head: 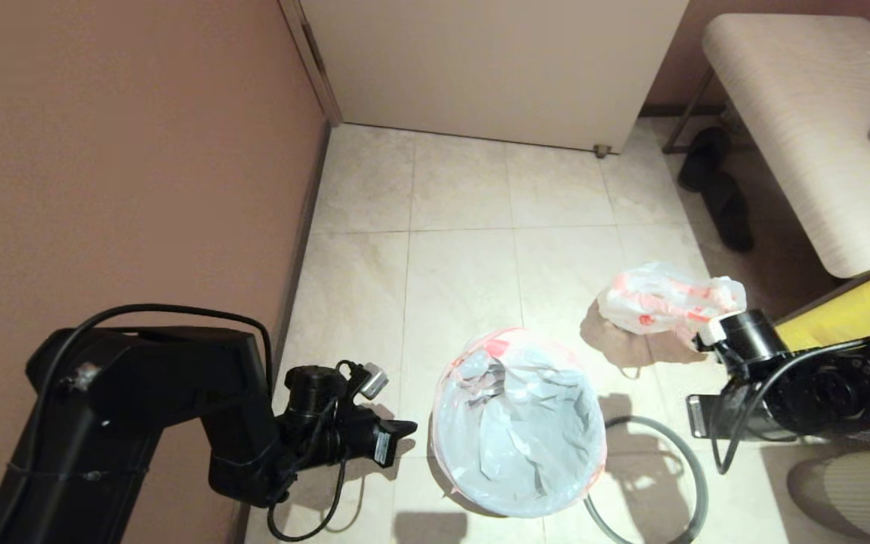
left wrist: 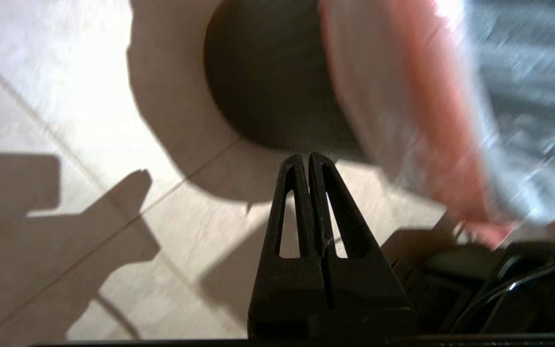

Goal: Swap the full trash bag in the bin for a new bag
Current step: Place the trash can ring on the trash can

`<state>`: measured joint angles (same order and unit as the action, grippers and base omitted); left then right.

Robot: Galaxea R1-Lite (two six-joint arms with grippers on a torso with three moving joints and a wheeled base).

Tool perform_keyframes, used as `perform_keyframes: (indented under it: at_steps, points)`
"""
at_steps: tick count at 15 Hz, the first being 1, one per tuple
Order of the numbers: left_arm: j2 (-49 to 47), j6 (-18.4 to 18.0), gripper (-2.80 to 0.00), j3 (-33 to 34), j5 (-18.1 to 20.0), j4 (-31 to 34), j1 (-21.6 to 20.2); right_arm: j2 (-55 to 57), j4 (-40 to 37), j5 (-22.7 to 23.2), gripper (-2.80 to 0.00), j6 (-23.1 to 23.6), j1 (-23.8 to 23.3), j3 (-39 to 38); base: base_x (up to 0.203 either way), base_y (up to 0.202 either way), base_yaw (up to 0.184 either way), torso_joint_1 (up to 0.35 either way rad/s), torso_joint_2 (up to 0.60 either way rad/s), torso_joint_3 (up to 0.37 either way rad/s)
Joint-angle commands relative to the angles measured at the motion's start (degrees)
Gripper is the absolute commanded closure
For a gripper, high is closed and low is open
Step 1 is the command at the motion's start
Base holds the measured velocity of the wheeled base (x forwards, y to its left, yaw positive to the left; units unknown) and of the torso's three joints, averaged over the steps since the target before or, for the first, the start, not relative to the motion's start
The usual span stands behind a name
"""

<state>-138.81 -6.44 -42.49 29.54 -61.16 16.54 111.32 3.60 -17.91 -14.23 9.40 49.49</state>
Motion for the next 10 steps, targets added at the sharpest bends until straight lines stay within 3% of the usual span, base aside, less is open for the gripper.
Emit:
perform_keyframes:
  at_steps: [1, 4, 7, 9, 10]
  points:
    - [0.20, -1.57, 0.00, 0.41, 0.17, 0.86, -0.50, 5.34, -0.38, -0.29, 0.00, 2.81, -7.12, -0.26, 0.000, 0.000, 0.000, 0.000, 0.00, 0.000]
    - [-0.11, -1.84, 0.00, 1.24, 0.61, -1.02, 0.27, 15.56, 4.95, -0.18, 0.00, 10.38, -11.78, 0.48, 0.000, 0.000, 0.000, 0.000, 0.00, 0.000]
    - [-1.86, -0.74, 0.00, 3.65, 4.75, -13.79, 0.08, 28.30, 11.86, 0.76, 0.00, 16.78, -13.99, 6.86, 0.000, 0.000, 0.000, 0.000, 0.00, 0.000]
    - [-4.43, 4.01, 0.00, 4.43, 6.11, -24.39, -0.07, 35.17, 13.36, 1.25, 0.00, 19.59, -14.57, 15.17, 0.000, 0.000, 0.000, 0.000, 0.00, 0.000]
    - [-4.89, 7.07, 0.00, 4.48, 6.37, -26.46, -0.10, 36.98, 12.99, 1.49, 0.00, 20.48, -14.79, 19.42, 0.000, 0.000, 0.000, 0.000, 0.00, 0.000]
